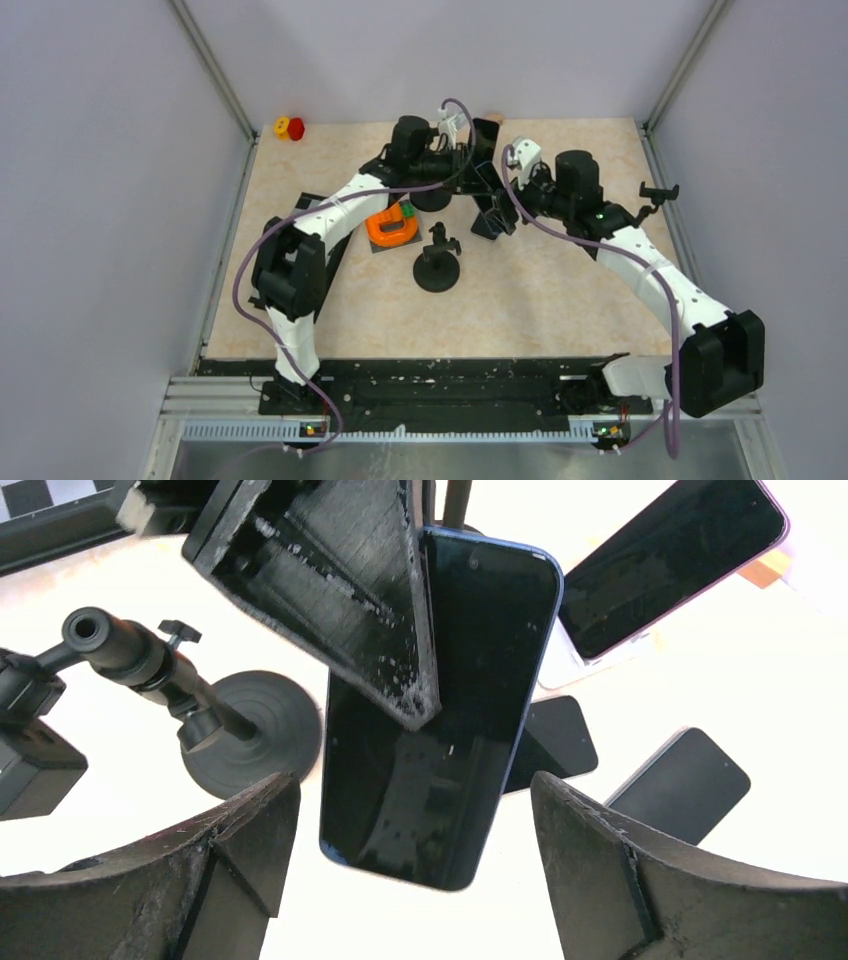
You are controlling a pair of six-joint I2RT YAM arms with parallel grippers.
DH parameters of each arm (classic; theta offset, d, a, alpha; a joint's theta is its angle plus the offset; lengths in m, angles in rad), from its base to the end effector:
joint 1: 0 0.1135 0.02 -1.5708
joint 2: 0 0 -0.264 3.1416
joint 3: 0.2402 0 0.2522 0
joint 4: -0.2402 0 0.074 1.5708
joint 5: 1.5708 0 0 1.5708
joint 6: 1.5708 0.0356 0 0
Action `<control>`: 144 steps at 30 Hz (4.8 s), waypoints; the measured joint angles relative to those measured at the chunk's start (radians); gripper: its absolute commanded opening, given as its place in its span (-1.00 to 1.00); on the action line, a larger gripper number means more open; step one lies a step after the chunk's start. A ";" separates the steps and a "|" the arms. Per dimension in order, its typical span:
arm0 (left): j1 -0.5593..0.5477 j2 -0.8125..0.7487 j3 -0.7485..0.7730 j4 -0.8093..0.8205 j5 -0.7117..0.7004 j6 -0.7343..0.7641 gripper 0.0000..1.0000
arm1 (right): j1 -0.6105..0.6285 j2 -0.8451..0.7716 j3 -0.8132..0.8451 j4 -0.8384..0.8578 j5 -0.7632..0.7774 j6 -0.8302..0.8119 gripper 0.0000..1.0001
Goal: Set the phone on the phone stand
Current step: Pick up the phone at the center of the board, then install the phone on the phone stand.
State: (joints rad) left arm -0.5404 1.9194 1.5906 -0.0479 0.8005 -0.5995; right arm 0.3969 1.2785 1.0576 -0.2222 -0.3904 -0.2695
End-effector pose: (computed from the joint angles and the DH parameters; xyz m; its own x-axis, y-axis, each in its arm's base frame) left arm 0.3755 -0.2551 0.3030 -0.7855 0.0131 -0.6188 0.5903 0.3163 -0.7426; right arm 0.2647 0.1256 0.3253 -0.2015 -0.3514 -0.9143 -0.7555 0.6499 -0.0833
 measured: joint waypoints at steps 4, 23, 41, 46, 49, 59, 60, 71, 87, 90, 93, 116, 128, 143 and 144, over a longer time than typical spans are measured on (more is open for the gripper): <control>0.020 -0.018 0.016 -0.068 0.018 0.109 -1.00 | 0.000 -0.033 0.001 -0.045 -0.021 -0.024 0.77; 0.034 -0.280 0.016 -0.191 0.285 0.394 -1.00 | -0.002 -0.090 0.142 -0.211 -0.348 -0.052 0.10; 0.046 -0.415 -0.177 0.045 0.283 0.264 0.73 | -0.013 0.053 0.187 -0.003 -0.691 0.258 -1.00; 0.053 -0.484 -0.291 0.236 0.256 0.115 0.77 | -0.013 0.044 0.105 0.260 -0.726 0.468 -1.00; 0.053 -0.495 -0.321 0.332 0.241 0.042 0.66 | -0.013 0.044 0.064 0.404 -0.746 0.589 -1.00; 0.053 -0.497 -0.370 0.539 0.203 -0.131 -0.09 | -0.013 0.044 0.000 0.645 -0.766 0.789 -1.00; 0.053 -0.496 -0.370 0.553 0.203 -0.139 -0.17 | -0.013 0.044 -0.003 0.655 -0.764 0.797 -1.00; 0.049 -0.472 -0.370 0.593 0.201 -0.162 -0.34 | -0.012 0.044 -0.019 0.691 -0.767 0.831 -1.00; 0.069 -0.464 -0.370 0.501 0.214 -0.077 -1.00 | -0.011 0.028 -0.037 0.536 -0.682 0.659 0.54; 0.118 -0.509 -0.370 0.433 0.223 -0.026 -1.00 | -0.008 -0.010 -0.056 0.463 -0.627 0.565 0.54; 0.165 -0.586 -0.369 0.327 0.231 0.069 -1.00 | 0.016 -0.076 -0.087 0.364 -0.539 0.419 0.53; 0.183 -0.789 -0.448 -0.042 0.239 0.424 -1.00 | 0.229 -0.073 -0.226 0.241 -0.157 0.053 -0.02; 0.171 -0.775 -0.484 0.013 0.260 0.425 -1.00 | 0.229 -0.092 -0.226 0.240 -0.091 0.041 -0.22; 0.097 -0.738 -0.497 0.023 0.256 0.477 -1.00 | 0.229 -0.103 -0.226 0.238 -0.068 0.035 -0.62; 0.091 -0.736 -0.497 0.024 0.254 0.481 -1.00 | 0.229 -0.103 -0.226 0.238 -0.064 0.034 -0.65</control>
State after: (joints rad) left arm -0.4492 1.1831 1.0939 -0.0242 1.0546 -0.1181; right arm 0.6254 1.1751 0.8314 0.0158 -0.4541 -0.2352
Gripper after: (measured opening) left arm 0.134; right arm 0.252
